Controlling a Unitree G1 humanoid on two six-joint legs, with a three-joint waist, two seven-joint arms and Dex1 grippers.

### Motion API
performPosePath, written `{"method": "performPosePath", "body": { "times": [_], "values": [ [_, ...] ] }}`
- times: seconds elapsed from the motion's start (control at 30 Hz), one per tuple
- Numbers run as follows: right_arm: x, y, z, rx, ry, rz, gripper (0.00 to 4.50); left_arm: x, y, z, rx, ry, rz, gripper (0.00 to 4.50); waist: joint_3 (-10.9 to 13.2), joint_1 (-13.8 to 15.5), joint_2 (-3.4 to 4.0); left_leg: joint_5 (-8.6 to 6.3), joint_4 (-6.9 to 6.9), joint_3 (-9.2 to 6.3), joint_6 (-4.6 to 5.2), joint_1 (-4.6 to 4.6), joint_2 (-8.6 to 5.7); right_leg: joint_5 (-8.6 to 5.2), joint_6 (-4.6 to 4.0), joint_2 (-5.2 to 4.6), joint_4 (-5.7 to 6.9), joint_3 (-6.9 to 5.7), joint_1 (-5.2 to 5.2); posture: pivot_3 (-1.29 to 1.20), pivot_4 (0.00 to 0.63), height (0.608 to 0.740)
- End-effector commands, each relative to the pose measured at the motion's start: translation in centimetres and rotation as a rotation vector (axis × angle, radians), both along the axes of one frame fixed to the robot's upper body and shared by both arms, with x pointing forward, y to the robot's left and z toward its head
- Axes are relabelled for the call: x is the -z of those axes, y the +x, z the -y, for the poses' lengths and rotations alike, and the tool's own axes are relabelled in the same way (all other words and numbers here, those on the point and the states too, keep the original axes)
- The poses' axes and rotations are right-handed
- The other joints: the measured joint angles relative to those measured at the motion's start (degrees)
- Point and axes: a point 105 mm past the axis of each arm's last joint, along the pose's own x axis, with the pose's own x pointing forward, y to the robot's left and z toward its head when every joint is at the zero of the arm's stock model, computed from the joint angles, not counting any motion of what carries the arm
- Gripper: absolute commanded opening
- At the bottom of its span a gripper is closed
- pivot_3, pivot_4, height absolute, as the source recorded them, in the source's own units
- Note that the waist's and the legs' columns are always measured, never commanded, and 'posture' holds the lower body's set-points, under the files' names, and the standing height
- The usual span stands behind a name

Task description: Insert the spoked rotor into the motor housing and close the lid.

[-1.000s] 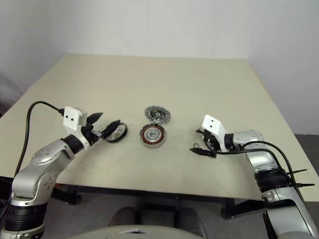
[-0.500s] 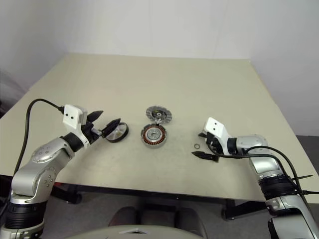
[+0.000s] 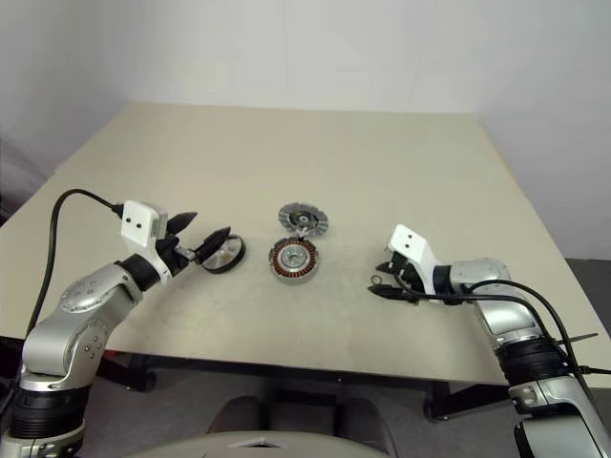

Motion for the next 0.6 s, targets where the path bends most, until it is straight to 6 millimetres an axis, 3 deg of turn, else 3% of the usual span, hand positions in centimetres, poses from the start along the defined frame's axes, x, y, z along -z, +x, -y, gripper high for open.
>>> {"method": "performPosePath", "body": {
  "times": [0.03, 0.13, 0.27, 0.6],
  "values": [
    [-1.00, 0.14, -0.52, -0.017, 0.003, 0.026, 2.50, -1.79, 0.13, -0.30, -0.005, 0.011, 0.074, 4.50, 0.0, 0.0, 0.00, 0.00, 0.00, 0.00, 0.00, 0.00, 0.00, 0.00, 0.00, 0.00, 0.00, 0.00, 0.00, 0.00, 0.000, 0.740],
    [-0.96, 0.13, -0.51, -0.009, 0.004, 0.011, 1.92, -2.09, 0.15, -0.36, -0.009, 0.010, 0.084, 4.50, 0.0, 0.0, 0.00, 0.00, 0.00, 0.00, 0.00, 0.00, 0.00, 0.00, 0.00, 0.00, 0.00, 0.00, 0.01, 0.00, 0.000, 0.740],
    [-1.08, 0.37, -0.63, -0.008, 0.004, 0.017, 0.57, -2.40, 0.22, -0.44, -0.012, 0.012, 0.095, 4.50, 0.0, 0.0, 0.00, 0.00, 0.00, 0.00, 0.00, 0.01, 0.00, 0.00, 0.00, 0.00, 0.00, 0.00, 0.01, 0.00, 0.000, 0.740],
    [-1.53, 0.96, -1.05, 0.001, 0.027, 0.038, 0.56, -2.59, 0.24, -0.43, -0.014, 0.013, 0.103, 4.50, 0.0, -0.1, 0.01, 0.00, 0.00, 0.00, -0.01, 0.02, 0.00, 0.00, 0.00, 0.00, 0.02, 0.00, 0.02, 0.00, 0.000, 0.740]
  ]
}}
